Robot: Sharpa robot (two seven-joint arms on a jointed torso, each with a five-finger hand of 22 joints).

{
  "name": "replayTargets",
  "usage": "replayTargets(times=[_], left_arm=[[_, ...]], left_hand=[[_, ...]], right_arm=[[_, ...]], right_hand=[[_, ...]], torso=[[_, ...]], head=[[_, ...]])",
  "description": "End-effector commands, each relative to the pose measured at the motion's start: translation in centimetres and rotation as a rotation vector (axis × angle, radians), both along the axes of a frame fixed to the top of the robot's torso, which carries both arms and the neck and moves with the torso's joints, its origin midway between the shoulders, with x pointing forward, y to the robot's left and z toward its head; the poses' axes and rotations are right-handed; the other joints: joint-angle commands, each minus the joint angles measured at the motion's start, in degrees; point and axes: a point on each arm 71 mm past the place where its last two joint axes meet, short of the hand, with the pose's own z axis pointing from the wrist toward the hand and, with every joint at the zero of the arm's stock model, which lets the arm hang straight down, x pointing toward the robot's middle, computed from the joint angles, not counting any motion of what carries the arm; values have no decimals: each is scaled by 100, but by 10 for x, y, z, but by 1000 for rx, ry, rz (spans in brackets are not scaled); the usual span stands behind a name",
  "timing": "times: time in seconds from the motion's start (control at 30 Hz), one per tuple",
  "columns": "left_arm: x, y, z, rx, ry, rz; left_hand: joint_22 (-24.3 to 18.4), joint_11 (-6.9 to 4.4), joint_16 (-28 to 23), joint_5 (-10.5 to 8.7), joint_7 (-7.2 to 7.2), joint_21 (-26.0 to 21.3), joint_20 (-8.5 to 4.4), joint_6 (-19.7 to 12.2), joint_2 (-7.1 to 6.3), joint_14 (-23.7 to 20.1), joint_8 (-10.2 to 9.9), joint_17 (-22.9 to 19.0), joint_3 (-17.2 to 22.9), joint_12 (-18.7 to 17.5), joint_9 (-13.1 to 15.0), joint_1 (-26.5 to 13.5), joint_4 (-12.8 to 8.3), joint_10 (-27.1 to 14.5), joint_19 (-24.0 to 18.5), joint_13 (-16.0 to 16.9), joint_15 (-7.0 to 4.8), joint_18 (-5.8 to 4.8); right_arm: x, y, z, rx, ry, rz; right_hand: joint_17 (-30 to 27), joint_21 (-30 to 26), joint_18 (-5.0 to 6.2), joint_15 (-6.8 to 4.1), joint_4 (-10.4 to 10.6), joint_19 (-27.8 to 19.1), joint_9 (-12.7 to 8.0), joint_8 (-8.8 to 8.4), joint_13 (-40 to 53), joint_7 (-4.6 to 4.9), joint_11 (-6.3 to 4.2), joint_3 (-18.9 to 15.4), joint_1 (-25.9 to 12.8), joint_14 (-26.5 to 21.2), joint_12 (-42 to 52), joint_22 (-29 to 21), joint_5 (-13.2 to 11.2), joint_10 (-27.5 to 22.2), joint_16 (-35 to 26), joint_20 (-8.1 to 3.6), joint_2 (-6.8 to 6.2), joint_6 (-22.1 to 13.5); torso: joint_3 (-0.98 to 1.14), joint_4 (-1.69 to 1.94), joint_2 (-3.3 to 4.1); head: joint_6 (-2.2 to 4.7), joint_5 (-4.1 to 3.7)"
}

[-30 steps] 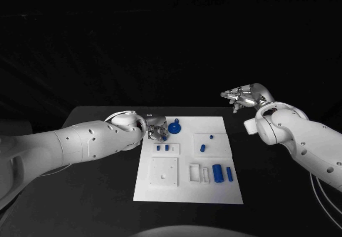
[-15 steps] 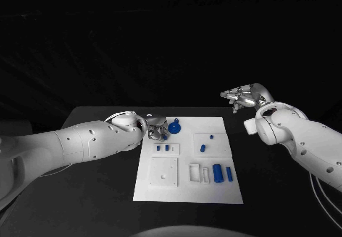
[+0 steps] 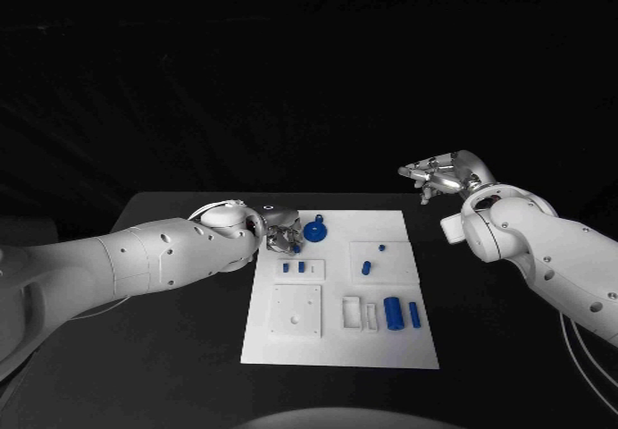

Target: Assemble the parts on the task board

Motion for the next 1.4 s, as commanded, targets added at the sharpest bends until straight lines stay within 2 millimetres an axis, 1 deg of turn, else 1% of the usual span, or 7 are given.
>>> replayTargets(times=[0.03, 0.53, 0.93, 1.0, 1.17, 1.37, 1.4], left_arm=[[-1, -1, -1, 14, 18, -8], [-4, -5, -5, -4, 21, -23], [-4, 0, -6, 13, 31, 1], [-3, 0, -6, 13, 27, 5], [-3, 1, -5, 6, 13, 10], [-2, 3, -4, -3, -3, 16], [-2, 3, -4, -4, -5, 17]], left_hand=[[114, -9, -12, -3, 1, 16, -33, 27, 38, -4, 4, 6, -38, 17, 6, 27, 1, 42, -17, -6, -29, 51], [111, -2, -13, -23, 10, 16, -29, -28, 24, -1, 2, 9, -47, 17, 3, 15, -10, 27, -16, -6, -24, 53], [110, 2, -36, -82, 16, -2, -33, -74, -1, -34, 0, 4, -77, 19, 0, 19, -18, 18, -27, -5, -26, 37], [110, 0, -39, -82, 9, -6, -33, -218, -23, -38, -12, 3, -77, 19, -10, 23, -26, 12, -30, -6, -27, 34], [107, -14, -57, -79, -109, -18, -38, -724, -105, -42, -10, -4, -31, 18, -13, 15, -52, 5, -26, -6, -34, 25], [108, 32, -79, -79, -235, -41, -24, -1245, -199, -55, -19, -11, 48, 17, -19, 4, -51, -108, -26, -8, -8, 32], [109, 40, -84, -79, -235, -45, -18, -1266, -215, -63, -17, -12, 65, 18, -18, 9, -47, -127, -27, -7, -2, 38]], right_arm=[[0, 1, 0, -1, 0, 19], [0, 1, 0, -1, 1, 19], [0, 1, 0, -2, 1, 18], [0, 1, 0, -2, 1, 17], [0, 0, 0, -2, 1, 16], [0, 0, -1, -3, 2, 15], [0, 0, -1, -3, 2, 15]], right_hand=[[-5, -20, 5, -2, 20, 130, -5, -3, -4, -6, -13, -3, -7, -31, 18, 6, 14, -45, 35, -2, 7, -32], [-5, -20, 5, -2, 20, 130, -5, -3, -4, -6, -13, -3, -7, -31, 18, 6, 14, -45, 35, -2, 7, -32], [-8, -45, 4, -2, 30, 138, -4, -2, -5, -7, -15, -1, -8, -34, 22, 23, 16, -43, 38, -2, 13, -26], [-8, -45, 4, -2, 30, 138, -4, -2, -5, -7, -15, -1, -8, -34, 22, 23, 16, -43, 38, -2, 13, -26], [-8, -45, 4, -2, 30, 138, -4, -2, -5, -7, -15, -1, -8, -34, 22, 23, 16, -43, 38, -2, 13, -26], [-10, -52, 3, -1, 31, 136, -6, -3, -7, -5, -13, -2, -6, -38, 19, 24, 15, -46, 35, -1, 9, -34], [-10, -52, 3, -1, 31, 136, -6, -3, -7, -5, -13, -2, -6, -38, 19, 24, 15, -46, 35, -1, 9, -34]], torso=[[2, 2, 0], [4, -2, -1], [1, 3, -1], [0, 2, -1], [-3, 1, 0], [-1, 2, 0], [0, 2, 0]], head=[[-7, -5], [-12, -16], [-7, -16], [-3, -15], [-2, -14], [3, -12], [3, -14]])
